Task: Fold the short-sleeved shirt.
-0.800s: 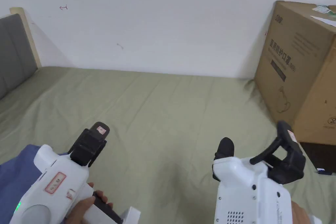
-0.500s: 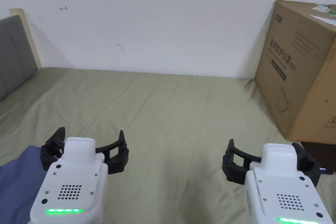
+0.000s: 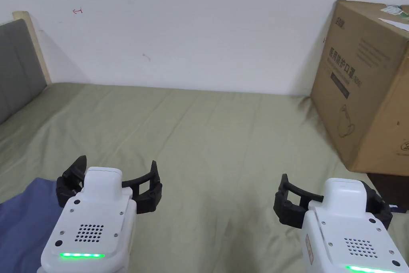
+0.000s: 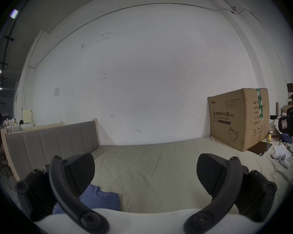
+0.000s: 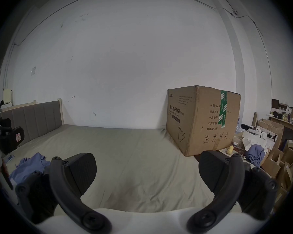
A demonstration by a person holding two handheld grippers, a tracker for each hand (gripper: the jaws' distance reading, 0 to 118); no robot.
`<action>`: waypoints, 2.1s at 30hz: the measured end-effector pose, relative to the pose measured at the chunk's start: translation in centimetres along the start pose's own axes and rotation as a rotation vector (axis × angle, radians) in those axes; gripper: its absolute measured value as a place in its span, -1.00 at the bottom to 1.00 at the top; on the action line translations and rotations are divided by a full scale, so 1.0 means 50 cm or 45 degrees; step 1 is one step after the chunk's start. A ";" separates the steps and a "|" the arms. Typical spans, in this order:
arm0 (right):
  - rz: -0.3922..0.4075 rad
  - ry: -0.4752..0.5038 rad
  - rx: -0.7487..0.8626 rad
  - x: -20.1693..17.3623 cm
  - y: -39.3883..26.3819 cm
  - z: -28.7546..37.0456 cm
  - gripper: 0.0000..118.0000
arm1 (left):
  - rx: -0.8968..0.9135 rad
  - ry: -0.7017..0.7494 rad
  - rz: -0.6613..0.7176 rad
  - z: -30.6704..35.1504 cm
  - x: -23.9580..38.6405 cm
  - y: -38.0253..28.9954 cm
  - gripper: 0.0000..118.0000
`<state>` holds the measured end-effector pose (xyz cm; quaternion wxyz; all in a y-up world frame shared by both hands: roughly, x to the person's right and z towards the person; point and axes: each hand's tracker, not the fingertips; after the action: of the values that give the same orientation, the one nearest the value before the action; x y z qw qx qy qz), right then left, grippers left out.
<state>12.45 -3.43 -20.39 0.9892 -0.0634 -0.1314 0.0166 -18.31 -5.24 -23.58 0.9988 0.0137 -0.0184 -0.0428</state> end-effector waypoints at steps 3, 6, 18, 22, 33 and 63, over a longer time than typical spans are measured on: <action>-0.009 0.006 -0.005 0.001 0.003 -0.001 1.00 | 0.001 0.002 0.013 -0.001 0.000 0.003 1.00; -0.012 0.006 -0.004 0.001 0.004 -0.001 1.00 | -0.001 0.006 0.019 -0.003 -0.004 0.003 1.00; -0.010 0.008 0.001 -0.003 0.011 -0.001 1.00 | 0.005 -0.003 0.031 0.000 -0.007 0.009 1.00; -0.007 0.008 0.004 -0.005 0.013 0.000 1.00 | -0.004 -0.006 0.019 0.000 -0.007 0.009 1.00; 0.047 -0.022 0.028 -0.016 0.017 0.015 -1.00 | -0.039 -0.139 0.058 0.009 0.006 0.027 -1.00; 0.015 0.748 0.051 -0.450 0.045 0.022 -1.00 | -0.159 0.572 -0.099 0.218 -0.401 -0.016 -1.00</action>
<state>-9.57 -2.20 -25.43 0.9858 -0.0467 0.1613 0.0058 -38.74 -4.60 -13.42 0.9744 -0.0382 0.2074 -0.0782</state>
